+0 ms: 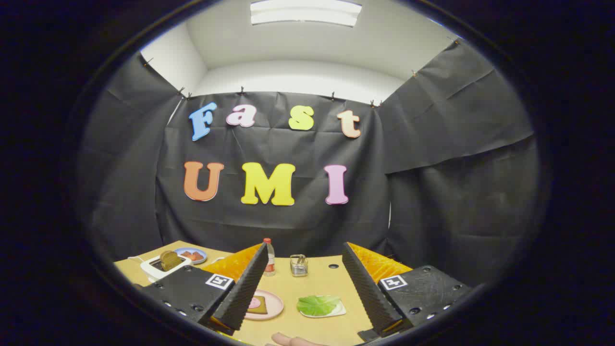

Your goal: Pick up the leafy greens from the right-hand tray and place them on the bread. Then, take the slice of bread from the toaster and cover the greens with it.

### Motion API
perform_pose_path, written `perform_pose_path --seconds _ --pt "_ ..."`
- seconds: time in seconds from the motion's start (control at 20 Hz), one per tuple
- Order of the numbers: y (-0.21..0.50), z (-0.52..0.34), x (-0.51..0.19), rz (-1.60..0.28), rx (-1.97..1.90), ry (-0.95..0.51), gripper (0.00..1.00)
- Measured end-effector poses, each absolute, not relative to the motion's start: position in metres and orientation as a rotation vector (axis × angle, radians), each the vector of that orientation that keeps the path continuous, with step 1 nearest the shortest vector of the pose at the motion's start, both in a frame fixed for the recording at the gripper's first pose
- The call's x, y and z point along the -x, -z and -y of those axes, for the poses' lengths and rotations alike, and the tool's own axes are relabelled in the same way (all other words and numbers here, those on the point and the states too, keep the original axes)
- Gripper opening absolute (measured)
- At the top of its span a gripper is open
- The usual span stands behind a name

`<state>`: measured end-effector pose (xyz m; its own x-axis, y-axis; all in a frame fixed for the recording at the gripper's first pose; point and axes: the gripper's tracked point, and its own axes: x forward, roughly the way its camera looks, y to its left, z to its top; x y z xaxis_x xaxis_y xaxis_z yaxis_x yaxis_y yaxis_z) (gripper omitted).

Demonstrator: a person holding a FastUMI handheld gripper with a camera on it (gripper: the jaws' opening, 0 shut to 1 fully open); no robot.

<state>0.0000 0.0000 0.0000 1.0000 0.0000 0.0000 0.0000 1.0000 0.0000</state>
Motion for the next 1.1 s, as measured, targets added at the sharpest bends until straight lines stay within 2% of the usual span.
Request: perform_pose_path --seconds 0.7,1.1 --pt "0.059 0.025 -0.058 -0.149 0.006 0.017 0.95" --pt "0.159 0.064 -0.132 -0.4 0.016 0.088 0.95"
